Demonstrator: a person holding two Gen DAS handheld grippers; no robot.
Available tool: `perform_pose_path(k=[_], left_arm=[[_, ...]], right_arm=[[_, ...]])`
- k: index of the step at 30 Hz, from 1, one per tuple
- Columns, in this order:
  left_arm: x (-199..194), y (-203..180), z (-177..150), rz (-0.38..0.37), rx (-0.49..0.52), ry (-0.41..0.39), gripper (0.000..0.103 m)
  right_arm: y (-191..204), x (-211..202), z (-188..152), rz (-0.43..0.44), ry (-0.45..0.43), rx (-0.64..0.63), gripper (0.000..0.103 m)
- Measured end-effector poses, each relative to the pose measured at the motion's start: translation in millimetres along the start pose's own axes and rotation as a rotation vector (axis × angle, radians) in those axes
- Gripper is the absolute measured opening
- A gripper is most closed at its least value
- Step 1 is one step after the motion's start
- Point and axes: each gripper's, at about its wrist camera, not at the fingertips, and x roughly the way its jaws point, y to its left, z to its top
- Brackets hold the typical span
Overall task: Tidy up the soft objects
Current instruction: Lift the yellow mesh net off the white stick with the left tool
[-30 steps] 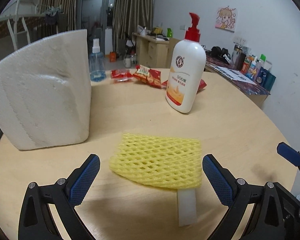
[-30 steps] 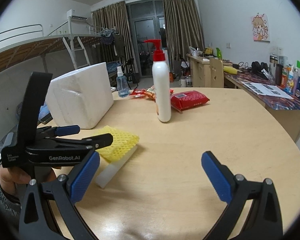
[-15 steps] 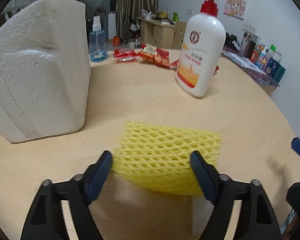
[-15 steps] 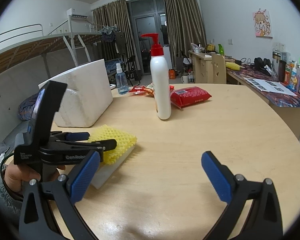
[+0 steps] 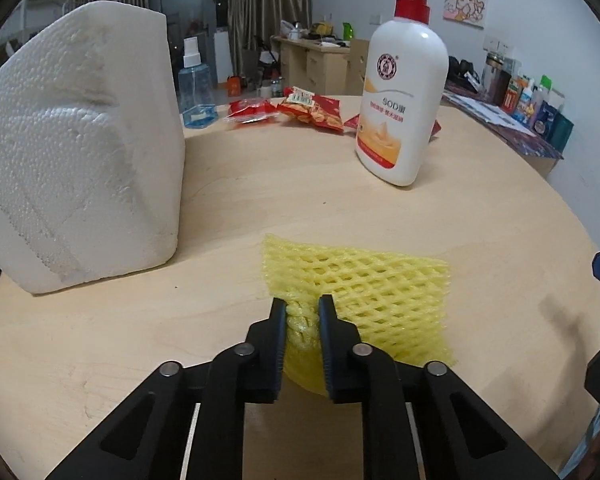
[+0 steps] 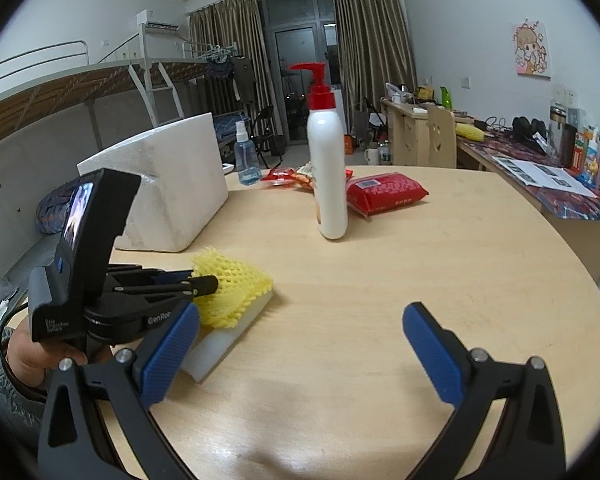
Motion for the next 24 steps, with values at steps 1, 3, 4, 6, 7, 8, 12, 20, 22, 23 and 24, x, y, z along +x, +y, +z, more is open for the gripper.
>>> perform_pose_path(k=[1,3,4,6,7,8,12,20,22,23,24], left_arm=[[-1,-1,0,-0.005,0.005,-0.001,0.015],[-8,-1,-1,-0.015,0.015,-0.027,0.014],[-13,0,0,-0.015,0.016,-0.045,0.014],[-23,4,1,-0.009,0.017,-0.076,0.014],[-27,6,2,-0.009,0.01,-0.086,0.014],[-33,9,3,-0.01,0.003,-0.099,0.014],[-55,15,5,0.013,0.001,-0.164,0.015],[-83,29,2,0.043,-0.026,-0.236,0.015],[-88,36,1,0.044,-0.041,-0.251,0.015],[-90,39,-1,0.044,-0.048,-0.255,0.015],[-92,42,-2,0.044,-0.056,-0.258,0.015]], right_arm=[[1,0,1,0.0,-0.001,-0.003,0.103],[3,-1,1,0.002,-0.003,-0.002,0.103],[4,-1,1,0.001,-0.003,-0.002,0.103],[4,0,1,0.001,-0.002,0.003,0.103],[5,0,1,0.002,-0.001,0.005,0.103],[5,0,1,0.003,0.0,0.006,0.103],[12,0,4,0.007,-0.001,-0.006,0.103],[26,5,6,0.027,0.014,-0.03,0.103],[31,9,5,0.032,0.025,-0.036,0.103],[34,12,6,0.037,0.032,-0.04,0.103],[37,15,5,0.039,0.038,-0.042,0.103]])
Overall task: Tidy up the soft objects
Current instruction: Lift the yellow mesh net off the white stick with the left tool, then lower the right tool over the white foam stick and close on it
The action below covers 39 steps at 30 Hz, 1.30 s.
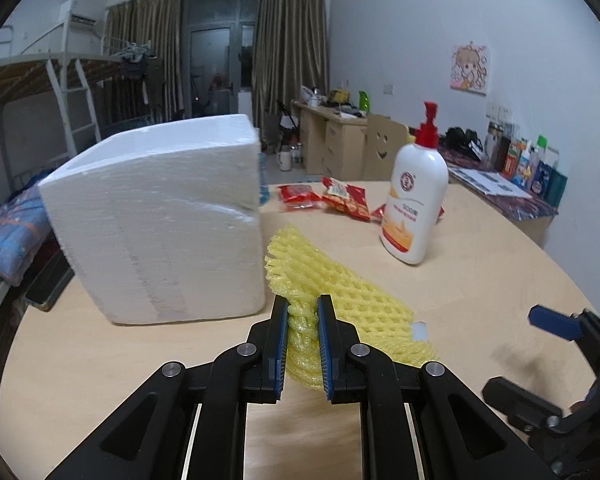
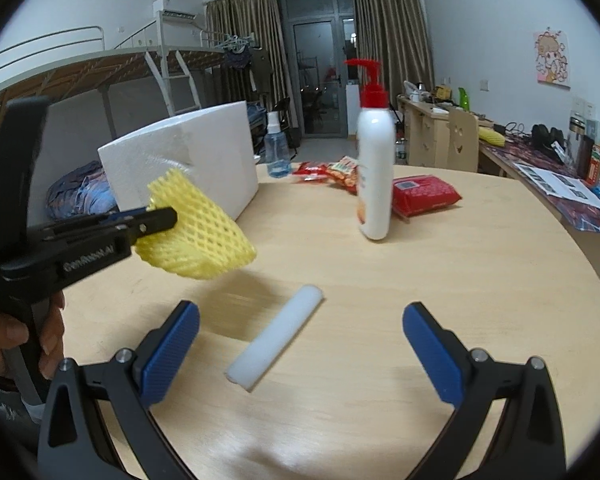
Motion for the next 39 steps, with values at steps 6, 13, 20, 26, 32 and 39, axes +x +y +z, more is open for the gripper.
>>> perform_pose_path(k=[6,13,20,26,32,39], left_arm=[[-12,22,-4,0.035,-0.029,-0.029,0.015],[-20,35,-10,0.042,-0.03,-0.04,0.015],[-23,45,-13,0.041,-0.04,-0.039,0.015],[-23,45,-14,0.039,-0.047,-0.043,0.015],[-23,49,-16,0.028,-0.048,-0.042,0.015],[-25,51,-17,0.013,-0.047,-0.044,0.015]], right_arm=[[15,18,1,0.001,0.052,0.006,0.103],[26,36,1,-0.051,0.109,0.012,0.103],[35,45,-2,-0.096,0.153,0.008,0.103],[37,53,-3,-0.125,0.186,0.008,0.099],[40,61,-6,-0.151,0.235,0.001,0.075],[40,69,-8,-0.158,0.28,0.016,0.051]])
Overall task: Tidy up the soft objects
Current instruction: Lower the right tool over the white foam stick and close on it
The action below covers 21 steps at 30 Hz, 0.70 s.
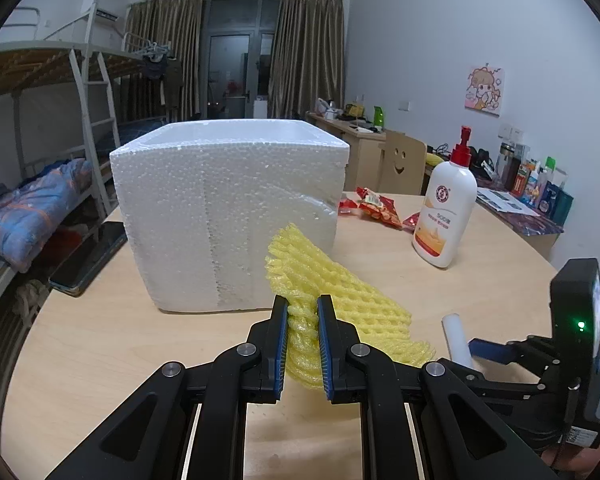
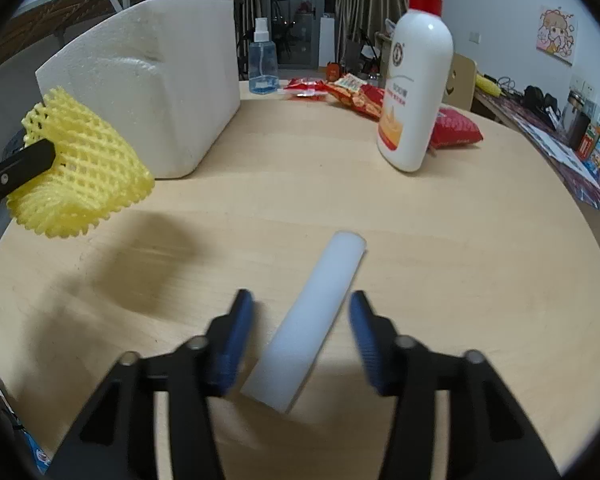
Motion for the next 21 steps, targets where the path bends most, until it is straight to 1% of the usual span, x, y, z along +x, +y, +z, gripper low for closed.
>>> perform_pose_path(k=[4,5,6,10,12,16,19,21], left_arm=[[0,-1,-1,-0.011,0.005,0.0,0.015],[-1,0,-1,-0.012,0.004,0.0,0.015],[-1,1,-2,-0.014,0.003,0.0,0.015],[-1,1,-1,-0.02,0.003,-0.005,0.015],[-2,2,-2,-0.022,0.006,-0.01,0.015],[-4,1,-3,-0.024,0.011,-0.013,0.015],[-7,3,-4,-0.025,0.009,-0.017,0.015],[-10,2,-3,-0.023,0.011,-0.023,0.015]], right_arm=[[1,1,0,-0.014,0.007,-0.001,0.051],[1,2,0,-0.018,0.009,0.001,0.048],[2,2,0,-0.026,0.01,-0.001,0.042],[8,-2,-2,-0.034,-0.008,-0.039,0.035],[7,-2,-3,-0.04,-0.021,-0.049,0.028],[-2,-5,-1,-0.01,-0.035,-0.023,0.023],[-3,-11,0,-0.001,-0.052,-0.027,0.018],[-3,-19,0,0.001,-0.074,-0.033,0.017]])
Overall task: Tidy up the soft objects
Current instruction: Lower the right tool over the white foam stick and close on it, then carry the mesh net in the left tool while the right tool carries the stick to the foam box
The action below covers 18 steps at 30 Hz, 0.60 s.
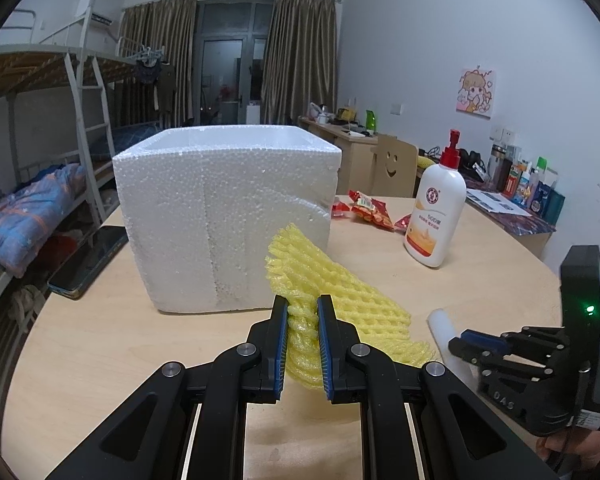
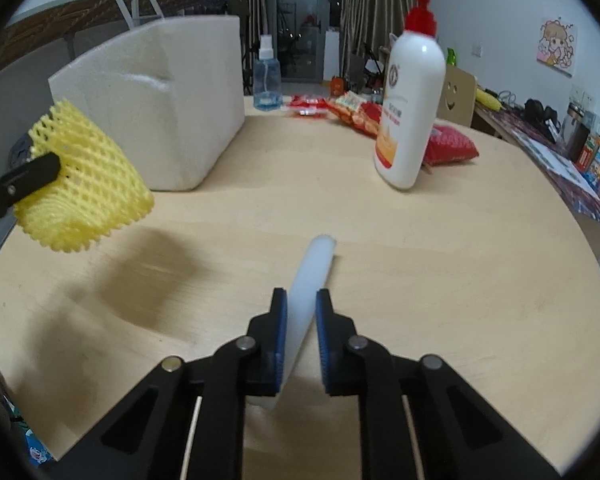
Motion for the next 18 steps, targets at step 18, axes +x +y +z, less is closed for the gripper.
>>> perform_pose_path(k=[18], left_arm=[[-6,0,-2,-0.003,0.001,-0.006,0.015]], right_arm=[[5,16,0,-0.044,0.056,0.008,0.03]])
